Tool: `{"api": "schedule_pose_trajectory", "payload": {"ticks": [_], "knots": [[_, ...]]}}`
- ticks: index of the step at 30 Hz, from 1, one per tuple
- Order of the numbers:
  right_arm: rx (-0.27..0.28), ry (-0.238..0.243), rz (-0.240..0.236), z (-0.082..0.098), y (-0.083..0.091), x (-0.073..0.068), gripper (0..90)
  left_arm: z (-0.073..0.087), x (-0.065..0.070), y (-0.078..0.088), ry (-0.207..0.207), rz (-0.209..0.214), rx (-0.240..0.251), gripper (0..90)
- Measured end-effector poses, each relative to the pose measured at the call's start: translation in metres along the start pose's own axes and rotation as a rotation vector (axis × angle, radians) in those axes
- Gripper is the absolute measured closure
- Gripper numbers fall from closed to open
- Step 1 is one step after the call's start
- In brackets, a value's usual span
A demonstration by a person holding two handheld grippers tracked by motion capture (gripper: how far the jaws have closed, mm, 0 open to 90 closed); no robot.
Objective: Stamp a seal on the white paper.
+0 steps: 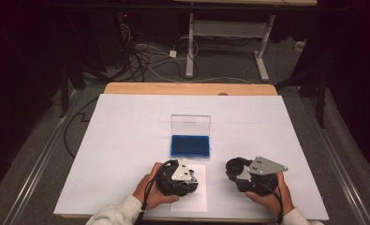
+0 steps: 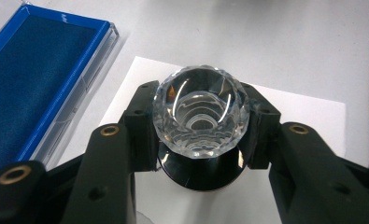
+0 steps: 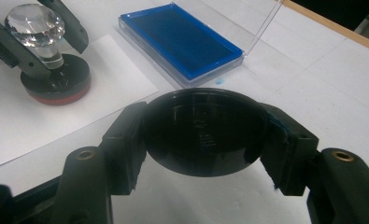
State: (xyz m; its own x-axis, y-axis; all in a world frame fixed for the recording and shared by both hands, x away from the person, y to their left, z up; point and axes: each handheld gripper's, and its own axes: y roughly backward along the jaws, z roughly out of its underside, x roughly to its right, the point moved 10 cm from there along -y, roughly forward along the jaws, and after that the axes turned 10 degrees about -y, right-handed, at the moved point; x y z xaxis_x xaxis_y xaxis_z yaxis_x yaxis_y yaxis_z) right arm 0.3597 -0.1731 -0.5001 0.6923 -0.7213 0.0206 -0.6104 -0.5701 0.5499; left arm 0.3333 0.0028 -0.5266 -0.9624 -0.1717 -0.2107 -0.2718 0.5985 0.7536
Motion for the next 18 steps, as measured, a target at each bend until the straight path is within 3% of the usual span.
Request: {"api": "schedule_pose_trajectory", "payload": {"ticks": [18], "knots": [[-0.003,0.003,-0.008,0.0001,-0.0013,-0.0037,38.0,0.0005,0.0006,-0.0003,0.0,0.005,0.003,54.3]]}}
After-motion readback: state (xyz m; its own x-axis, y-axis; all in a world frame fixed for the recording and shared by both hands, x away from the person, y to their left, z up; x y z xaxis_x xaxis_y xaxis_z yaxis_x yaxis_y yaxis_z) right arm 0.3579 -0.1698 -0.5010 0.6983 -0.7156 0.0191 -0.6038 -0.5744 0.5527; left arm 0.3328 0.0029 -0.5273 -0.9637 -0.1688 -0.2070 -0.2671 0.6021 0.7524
